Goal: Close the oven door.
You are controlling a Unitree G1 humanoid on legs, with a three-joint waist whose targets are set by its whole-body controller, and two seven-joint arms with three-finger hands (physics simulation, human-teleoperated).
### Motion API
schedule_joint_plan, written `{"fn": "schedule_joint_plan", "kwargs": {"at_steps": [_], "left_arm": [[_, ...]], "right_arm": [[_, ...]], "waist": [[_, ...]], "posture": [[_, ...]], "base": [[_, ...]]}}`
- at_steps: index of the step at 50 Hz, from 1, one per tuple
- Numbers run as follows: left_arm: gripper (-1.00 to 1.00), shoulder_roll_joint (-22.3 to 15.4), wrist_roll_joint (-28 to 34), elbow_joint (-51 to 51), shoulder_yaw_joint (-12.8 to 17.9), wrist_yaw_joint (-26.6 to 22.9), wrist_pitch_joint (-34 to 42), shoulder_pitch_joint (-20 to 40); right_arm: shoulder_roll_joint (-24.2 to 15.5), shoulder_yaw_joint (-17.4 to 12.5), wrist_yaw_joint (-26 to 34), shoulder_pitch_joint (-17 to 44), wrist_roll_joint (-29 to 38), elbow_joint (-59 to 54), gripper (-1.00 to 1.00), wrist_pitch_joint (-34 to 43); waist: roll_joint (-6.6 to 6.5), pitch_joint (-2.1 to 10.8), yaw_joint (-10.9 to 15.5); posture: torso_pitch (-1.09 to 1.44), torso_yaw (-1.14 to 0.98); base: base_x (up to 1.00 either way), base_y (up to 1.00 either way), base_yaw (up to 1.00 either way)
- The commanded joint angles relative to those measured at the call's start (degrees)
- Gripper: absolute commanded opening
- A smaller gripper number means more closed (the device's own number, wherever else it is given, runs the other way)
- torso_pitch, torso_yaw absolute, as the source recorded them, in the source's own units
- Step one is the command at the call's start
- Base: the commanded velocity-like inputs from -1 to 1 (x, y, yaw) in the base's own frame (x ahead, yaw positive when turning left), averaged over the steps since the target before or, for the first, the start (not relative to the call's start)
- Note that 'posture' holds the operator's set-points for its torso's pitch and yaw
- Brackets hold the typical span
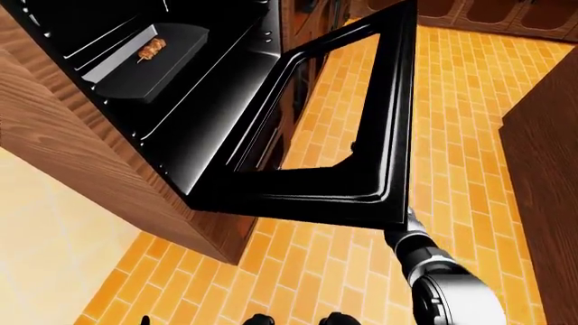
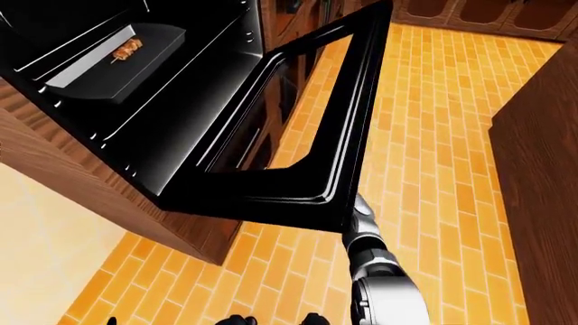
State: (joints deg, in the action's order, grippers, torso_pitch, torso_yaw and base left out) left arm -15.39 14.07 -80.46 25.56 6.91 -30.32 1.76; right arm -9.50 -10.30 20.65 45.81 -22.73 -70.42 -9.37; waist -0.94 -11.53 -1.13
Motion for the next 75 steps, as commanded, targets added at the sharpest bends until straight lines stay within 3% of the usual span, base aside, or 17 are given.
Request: {"fn": "schedule_joint_plan", "kwargs": {"at_steps": [1, 29, 62, 75], "left_arm": [[1.0, -0.9, -0.2, 0.6, 0.3, 0.5, -1.0, 0.0], [1.0, -0.8, -0.4, 0.6, 0.5, 0.0, -0.6, 0.2], [1.0, -0.7, -0.5, 0.7, 0.7, -0.3, -0.8, 0.1], [1.0, -0.5, -1.7, 0.7, 0.1, -0.6, -1.6, -0.5]], "right_arm": [[-0.1, 0.2, 0.2, 2.2, -0.3, 3.2, 1.0, -0.6], [7.5, 4.0, -3.5, 17.0, 4.8, 3.2, 1.0, 4.9], [22.3, 9.3, -7.0, 20.1, 16.1, 3.1, 1.0, 4.6], [29.9, 10.5, -10.6, 21.7, 20.9, 0.7, 1.0, 4.6]], "waist": [[-0.24, 1.5, 0.0], [-1.38, 1.46, -0.4], [-2.87, 1.42, -1.0], [-3.43, 1.44, -1.1]], "posture": [[0.28, 0.0], [0.28, 0.0], [0.28, 0.0], [0.28, 0.0]], "base": [[0.0, 0.0, 0.0], [0.0, 0.0, 0.0], [0.0, 0.0, 0.0], [0.0, 0.0, 0.0]]}}
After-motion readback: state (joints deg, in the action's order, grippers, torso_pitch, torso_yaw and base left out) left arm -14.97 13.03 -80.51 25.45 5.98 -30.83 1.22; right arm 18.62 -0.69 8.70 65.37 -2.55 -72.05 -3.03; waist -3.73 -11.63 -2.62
